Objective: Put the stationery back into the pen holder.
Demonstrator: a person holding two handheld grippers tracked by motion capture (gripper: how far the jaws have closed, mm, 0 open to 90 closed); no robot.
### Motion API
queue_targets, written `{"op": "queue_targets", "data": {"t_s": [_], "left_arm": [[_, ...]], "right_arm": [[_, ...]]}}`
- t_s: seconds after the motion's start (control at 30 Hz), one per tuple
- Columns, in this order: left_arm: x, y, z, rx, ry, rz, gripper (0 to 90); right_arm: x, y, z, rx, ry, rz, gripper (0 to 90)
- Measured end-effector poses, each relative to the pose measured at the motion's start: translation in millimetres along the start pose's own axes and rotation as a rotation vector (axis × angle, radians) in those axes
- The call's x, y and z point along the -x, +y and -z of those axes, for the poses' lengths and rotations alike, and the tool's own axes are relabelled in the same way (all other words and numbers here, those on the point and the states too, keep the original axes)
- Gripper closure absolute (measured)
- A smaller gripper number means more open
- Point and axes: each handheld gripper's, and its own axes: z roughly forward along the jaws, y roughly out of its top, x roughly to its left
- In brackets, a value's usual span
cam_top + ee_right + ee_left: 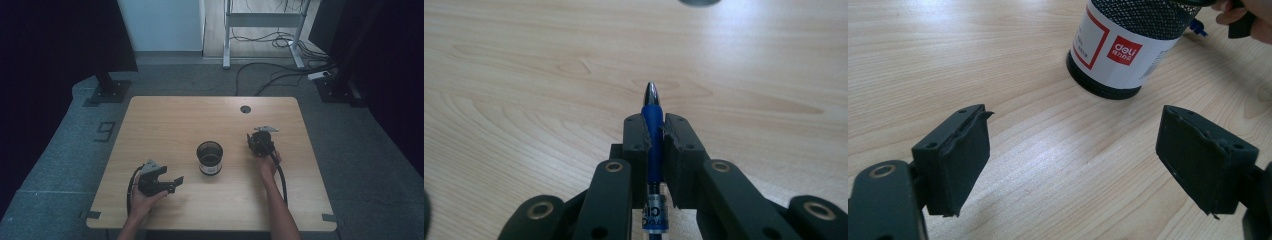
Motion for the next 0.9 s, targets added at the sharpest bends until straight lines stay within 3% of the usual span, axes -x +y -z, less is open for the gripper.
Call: {"op": "queue_targets", "data": {"t_s": [0.3,0.67,0.9], "left_arm": [[2.5,0.4,-0.4,-0.001,-0.005,-0.003,14.3],[3.7,1.3,1.0,0.002,-0.011,-0.005,14.3],[3.3,1.6,1.9,0.004,-0.01,-0.003,14.4]], "right_arm": [[3.0,7.3,21.2,0.079,0.025,-0.006,79.1],[6.7,11.2,31.6,0.107,0.042,-0.014,79.2],[2.5,15.1,41.6,0.154,0.051,-0.005,79.1]]}}
